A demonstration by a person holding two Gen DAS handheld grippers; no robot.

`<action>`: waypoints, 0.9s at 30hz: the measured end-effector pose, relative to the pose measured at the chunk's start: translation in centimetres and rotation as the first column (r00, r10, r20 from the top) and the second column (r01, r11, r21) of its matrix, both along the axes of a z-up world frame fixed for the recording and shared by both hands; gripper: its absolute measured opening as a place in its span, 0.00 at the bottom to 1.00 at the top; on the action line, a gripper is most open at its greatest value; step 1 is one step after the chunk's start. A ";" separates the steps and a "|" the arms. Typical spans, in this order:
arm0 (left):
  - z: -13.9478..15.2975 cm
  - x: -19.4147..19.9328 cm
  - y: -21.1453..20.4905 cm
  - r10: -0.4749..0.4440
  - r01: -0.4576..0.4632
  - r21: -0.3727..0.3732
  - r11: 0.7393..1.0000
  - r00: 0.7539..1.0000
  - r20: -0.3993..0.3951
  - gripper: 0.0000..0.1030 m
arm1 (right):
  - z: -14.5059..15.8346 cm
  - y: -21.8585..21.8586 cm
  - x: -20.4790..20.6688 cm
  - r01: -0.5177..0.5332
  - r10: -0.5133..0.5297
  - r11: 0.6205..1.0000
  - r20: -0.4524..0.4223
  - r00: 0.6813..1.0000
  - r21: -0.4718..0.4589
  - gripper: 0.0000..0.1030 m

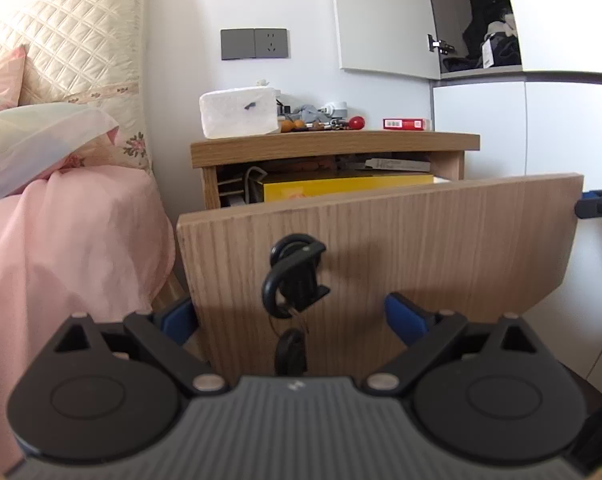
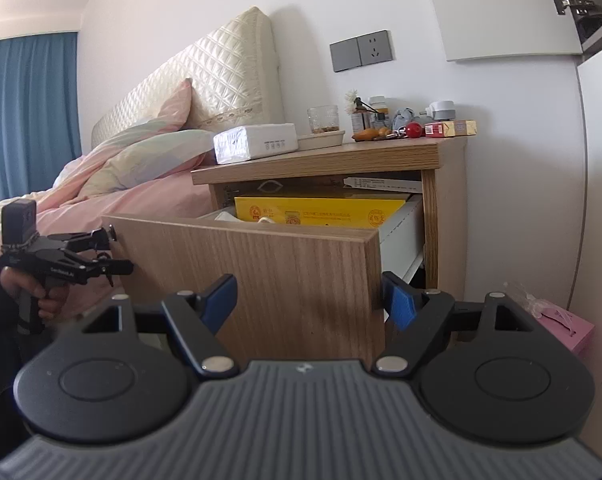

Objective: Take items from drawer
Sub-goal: 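Pull the drawer open by its knob with the left gripper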

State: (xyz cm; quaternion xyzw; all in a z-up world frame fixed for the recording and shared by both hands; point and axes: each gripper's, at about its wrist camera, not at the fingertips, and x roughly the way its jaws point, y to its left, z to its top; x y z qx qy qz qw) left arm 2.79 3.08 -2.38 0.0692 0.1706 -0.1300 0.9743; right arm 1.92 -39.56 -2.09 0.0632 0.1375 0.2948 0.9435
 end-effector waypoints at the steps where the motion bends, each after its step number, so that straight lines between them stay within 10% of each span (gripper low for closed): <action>1: 0.0 -0.1 0.0 0.002 -0.002 -0.001 1.000 1.000 0.000 0.94 | 0.2 0.1 -0.1 0.011 -0.011 1.000 -0.004 1.000 -0.007 0.78; 27: 4.0 -6.1 -3.3 0.121 -0.120 -0.033 0.992 0.991 0.053 0.96 | 3.9 6.9 -5.4 0.279 -0.277 0.960 0.058 0.959 -0.027 0.78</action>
